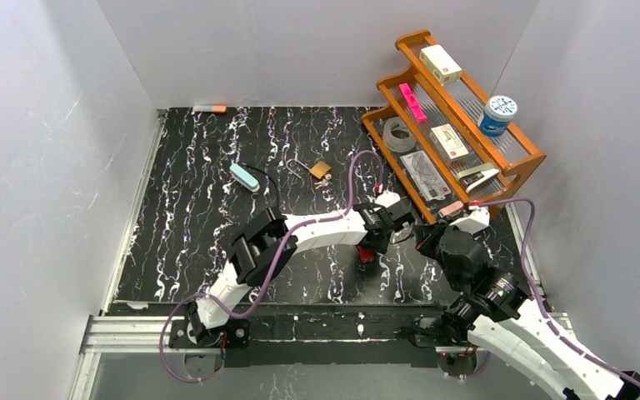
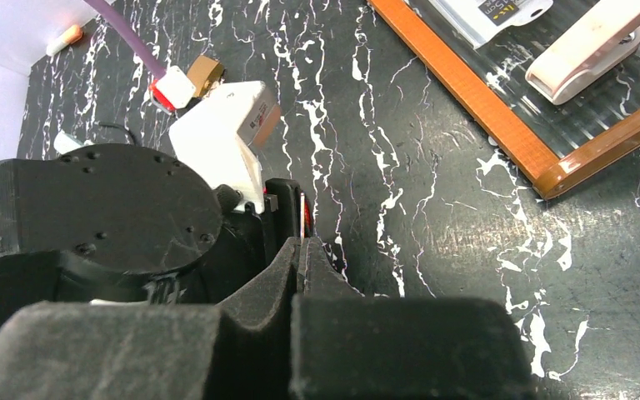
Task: Unlock with the key
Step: Move the lock to the center of the board.
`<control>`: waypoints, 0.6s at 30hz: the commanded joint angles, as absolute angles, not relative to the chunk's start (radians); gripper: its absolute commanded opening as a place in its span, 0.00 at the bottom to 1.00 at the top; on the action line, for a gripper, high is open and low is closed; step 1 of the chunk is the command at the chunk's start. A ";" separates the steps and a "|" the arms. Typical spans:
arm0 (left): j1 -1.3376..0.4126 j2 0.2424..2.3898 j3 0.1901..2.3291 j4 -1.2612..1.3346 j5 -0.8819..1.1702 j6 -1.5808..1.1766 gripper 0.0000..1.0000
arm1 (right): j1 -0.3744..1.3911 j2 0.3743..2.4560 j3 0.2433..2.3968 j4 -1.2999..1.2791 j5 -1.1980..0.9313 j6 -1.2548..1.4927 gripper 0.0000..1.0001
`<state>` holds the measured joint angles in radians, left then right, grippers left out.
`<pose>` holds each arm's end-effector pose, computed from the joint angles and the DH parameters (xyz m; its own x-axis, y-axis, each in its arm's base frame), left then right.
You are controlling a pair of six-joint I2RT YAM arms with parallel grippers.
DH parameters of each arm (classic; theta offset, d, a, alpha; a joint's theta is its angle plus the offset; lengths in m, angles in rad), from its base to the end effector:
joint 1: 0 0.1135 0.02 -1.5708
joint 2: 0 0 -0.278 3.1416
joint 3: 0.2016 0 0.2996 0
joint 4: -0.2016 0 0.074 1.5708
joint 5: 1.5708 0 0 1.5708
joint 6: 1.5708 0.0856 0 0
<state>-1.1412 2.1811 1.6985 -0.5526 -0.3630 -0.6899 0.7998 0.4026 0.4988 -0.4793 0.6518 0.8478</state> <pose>0.2550 -0.4835 0.1258 -0.7691 0.2504 -0.5880 0.3694 0.9250 -0.0893 0.1643 0.0946 0.2572 -0.3059 0.5406 -0.7837 0.0775 0.8346 0.5455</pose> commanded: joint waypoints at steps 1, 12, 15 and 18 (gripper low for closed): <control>-1.123 2.183 1.729 -0.592 -0.410 -0.695 0.34 | 0.799 0.389 0.517 -0.498 0.673 0.867 0.01; -1.106 2.147 1.654 -0.586 -0.397 -0.715 0.00 | 0.799 0.386 0.518 -0.499 0.665 0.871 0.01; -1.102 2.109 1.619 -0.584 -0.411 -0.709 0.00 | 0.799 0.389 0.517 -0.496 0.651 0.870 0.01; -1.094 2.051 1.578 -0.584 -0.422 -0.712 0.00 | 0.799 0.394 0.511 -0.480 0.627 0.864 0.01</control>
